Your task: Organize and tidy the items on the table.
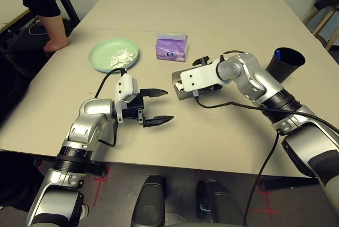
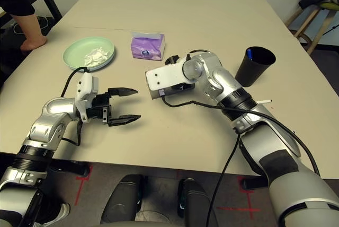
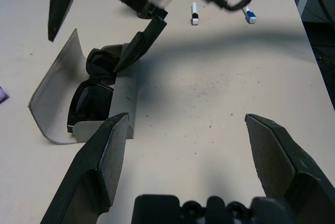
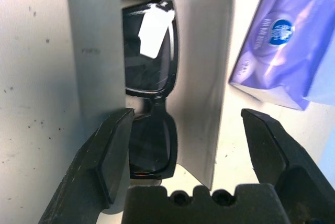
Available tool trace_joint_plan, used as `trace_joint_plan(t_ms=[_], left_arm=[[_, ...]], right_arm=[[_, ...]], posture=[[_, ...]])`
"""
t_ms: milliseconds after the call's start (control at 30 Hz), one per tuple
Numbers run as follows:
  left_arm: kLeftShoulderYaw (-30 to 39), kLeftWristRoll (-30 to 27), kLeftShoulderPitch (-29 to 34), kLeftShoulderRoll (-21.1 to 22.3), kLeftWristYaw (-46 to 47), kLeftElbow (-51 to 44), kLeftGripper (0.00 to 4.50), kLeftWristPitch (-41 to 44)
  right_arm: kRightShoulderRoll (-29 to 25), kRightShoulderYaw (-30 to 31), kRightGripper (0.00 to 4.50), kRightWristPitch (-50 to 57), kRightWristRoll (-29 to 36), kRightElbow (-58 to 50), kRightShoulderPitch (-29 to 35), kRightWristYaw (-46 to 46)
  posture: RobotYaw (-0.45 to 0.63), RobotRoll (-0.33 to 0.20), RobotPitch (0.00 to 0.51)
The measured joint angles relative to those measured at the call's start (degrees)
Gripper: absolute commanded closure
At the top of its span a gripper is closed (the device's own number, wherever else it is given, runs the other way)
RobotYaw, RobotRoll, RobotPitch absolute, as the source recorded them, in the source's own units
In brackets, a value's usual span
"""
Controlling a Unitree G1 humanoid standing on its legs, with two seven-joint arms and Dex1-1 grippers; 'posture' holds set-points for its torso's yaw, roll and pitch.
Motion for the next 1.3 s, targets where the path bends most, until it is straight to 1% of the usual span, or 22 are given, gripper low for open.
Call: trace_joint_plan(t_ms=[100, 133, 300, 367, 467, 600, 700, 900, 1000, 1167, 1300], left_arm=[[0.3, -0.1, -0.2, -0.1, 0.0, 0.5, 0.0, 0.0], [0.2, -0.1, -0.2, -0.1, -0.2, 0.9, 0.0, 0.0], [0.3, -0.1, -0.5, -0.3, -0.8, 2.1, 0.0, 0.1], [0.3, -0.1, -0.6, -0.8, -0.8, 2.3, 0.0, 0.1], [0.4, -0.3, -1.3, -1.6, -0.9, 4.1, 0.0, 0.1], [0.7, -0.2, -2.0, -1.5, -1.1, 6.5, 0.0, -0.4], [0.7, 0.5, -3.3, -1.7, -0.6, 9.8, 0.0, -2.8], [1.8, 2.8, -4.7, -2.4, 2.8, 15.8, 0.0, -8.0], [2.0, 3.8, -4.9, -2.9, 4.7, 17.8, 0.0, -9.5], [2.6, 5.5, -5.5, -3.6, 8.4, 20.4, 0.0, -11.8], [2.8, 6.6, -6.6, -4.3, 11.6, 22.6, 0.0, -12.2]], right_arm=[[-0.9, -5.3, 0.02, 5.5, 4.5, -7.2, 3.5, 1.6], [-0.7, -7.4, 0.02, 6.1, 7.2, -9.0, 5.1, 1.6], [0.1, -15.4, 0.02, 2.6, 17.7, -11.8, 12.8, -2.8], [1.8, -19.5, 0.02, 3.0, 22.4, -12.9, 16.2, -5.1], [6.2, -25.6, 0.02, 3.1, 31.3, -14.1, 21.7, -8.2], [9.0, -29.0, 0.02, 3.1, 38.6, -15.4, 26.8, -11.1], [10.5, -31.2, 0.02, 3.5, 43.8, -16.8, 30.5, -12.6], [10.5, -35.2, 0.02, 0.5, 49.9, -15.2, 34.7, -14.1], [8.4, -36.3, 0.02, -2.0, 51.9, -11.7, 36.3, -12.5], [5.7, -37.5, 0.02, -5.6, 52.4, -4.8, 37.8, -10.0], [5.4, -37.3, 0.02, -10.5, 52.4, -0.5, 37.8, -7.2]], posture=[[0.2, 0.0, 0.081], [0.19, 0.0, 0.082], [0.16, 0.0, 0.081], [0.15, 0.0, 0.081], [0.14, 0.0, 0.078], [0.13, 0.0, 0.072], [0.14, 0.0, 0.068], [0.16, 0.0, 0.068], [0.17, 0.0, 0.071], [0.18, 0.0, 0.077], [0.19, 0.0, 0.078]])
